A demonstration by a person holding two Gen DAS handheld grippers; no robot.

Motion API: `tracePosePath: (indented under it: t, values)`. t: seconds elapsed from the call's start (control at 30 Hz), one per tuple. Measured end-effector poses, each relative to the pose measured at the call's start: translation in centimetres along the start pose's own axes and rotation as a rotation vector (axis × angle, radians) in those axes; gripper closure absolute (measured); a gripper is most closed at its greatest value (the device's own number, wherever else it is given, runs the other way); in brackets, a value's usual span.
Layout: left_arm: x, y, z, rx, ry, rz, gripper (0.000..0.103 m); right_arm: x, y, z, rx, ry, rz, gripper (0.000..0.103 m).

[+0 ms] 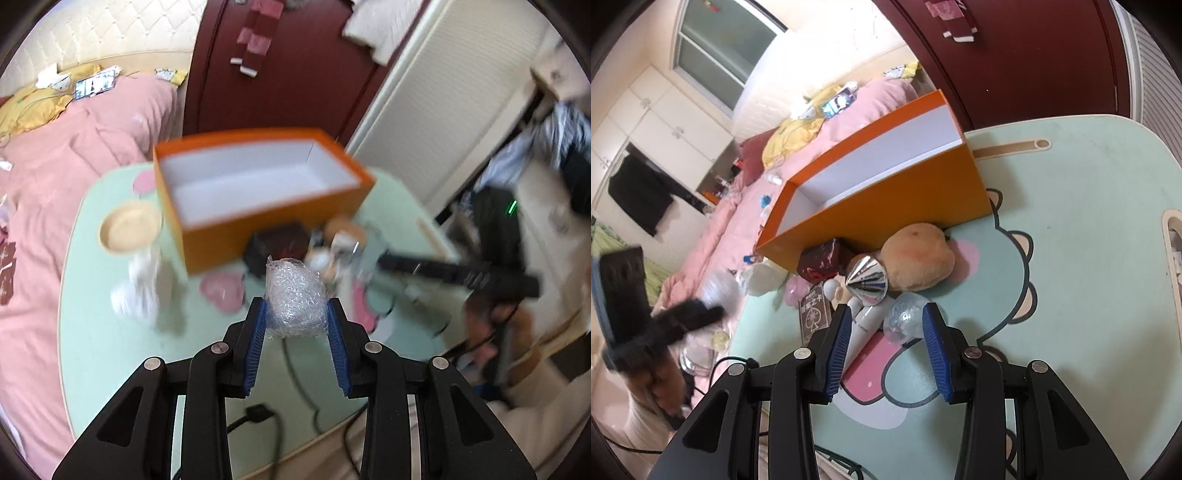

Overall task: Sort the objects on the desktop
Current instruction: 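Grasp the clear bubble-wrap bundle in the box and place it on the table with the left gripper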

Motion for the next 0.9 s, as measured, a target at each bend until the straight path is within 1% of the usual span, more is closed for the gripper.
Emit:
tracePosePath:
  t: [0.03, 0.13, 0.17, 0.27, 0.33, 0.37, 0.4, 0.43, 0.47, 0.5, 0.53, 0.63, 0.7, 0.77, 0.8, 0.83, 0.87, 0.9]
  values:
    - [0.8, 0.5, 0.0, -0.001, -0.004, -0.001, 0.068, 0.2, 0.1, 0.0, 0.003, -0.001, 0.001, 0.064]
    - [1.6, 1.8, 0.1, 0.016, -0.024, -0.005, 0.068, 0.6, 0.1, 0.2, 0.010, -0.002, 0.003, 0.064]
    - [1.7, 2.1, 0.2, 0.010, -0.013, -0.005, 0.068, 0.7, -0.2, 0.3, 0.012, 0.000, 0.003, 0.064]
    - [1.6, 3.2, 0.0, -0.035, 0.020, 0.008, 0.068, 1.1, 1.0, -0.3, 0.016, 0.007, -0.003, 0.064]
    - [2.0, 3.4, 0.0, -0.048, 0.018, 0.003, 0.067, 1.3, 2.0, -0.9, 0.020, 0.007, -0.005, 0.064]
    - [2.1, 3.5, -0.1, -0.049, 0.014, -0.004, 0.060, 1.2, 2.9, -1.2, 0.023, 0.007, -0.006, 0.064]
    - [2.2, 3.5, -0.2, -0.046, 0.007, -0.010, 0.049, 1.3, 4.0, -2.0, 0.025, 0.007, -0.005, 0.064]
    - [2.3, 3.5, -0.3, -0.043, 0.000, -0.013, 0.043, 0.8, 5.6, -2.3, 0.028, 0.009, -0.002, 0.064]
    - [2.2, 3.0, -0.4, -0.043, -0.002, 0.011, 0.033, 0.8, 6.0, -2.5, 0.031, 0.009, 0.000, 0.064]
    - [2.1, 2.4, -0.6, -0.043, -0.003, 0.035, 0.030, 0.4, 6.5, -2.8, 0.035, 0.007, 0.004, 0.063]
    - [1.9, 1.9, -0.7, -0.042, -0.005, 0.060, 0.030, 0.0, 7.1, -3.0, 0.038, 0.004, 0.007, 0.063]
    - [0.8, -0.6, -1.1, -0.007, -0.009, 0.144, 0.030, -1.6, 8.6, -3.3, 0.057, -0.008, 0.027, 0.063]
    - [-0.6, -1.4, -1.8, -0.006, -0.023, 0.160, 0.030, -3.6, 9.3, -3.3, 0.069, -0.013, 0.056, 0.062]
    - [-2.3, -1.9, -2.7, -0.004, -0.051, 0.170, 0.030, -5.6, 9.5, -3.2, 0.079, -0.014, 0.092, 0.055]
    - [-3.5, -2.0, -3.3, 0.019, -0.093, 0.187, 0.030, -6.6, 9.7, -3.1, 0.080, -0.007, 0.113, 0.052]
    - [-4.5, -2.1, -3.9, 0.033, -0.134, 0.210, 0.030, -7.6, 9.8, -2.9, 0.082, -0.001, 0.133, 0.052]
    - [-5.2, -2.0, -4.4, 0.032, -0.172, 0.227, 0.028, -8.6, 10.0, -2.7, 0.083, 0.005, 0.153, 0.052]
    - [-5.8, -1.4, -5.5, 0.003, -0.235, 0.234, 0.026, -9.4, 10.3, -2.3, 0.078, 0.031, 0.168, 0.052]
Point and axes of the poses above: each gripper's, at about its wrist camera, not at the fingertips, and y roughly the way its jaws point, z to its right, x to its underside, the point moved 10 cm from there along y, roughly the way its jaws point, and after that the axes turned 6 degrees about z, right-handed, at the moved point
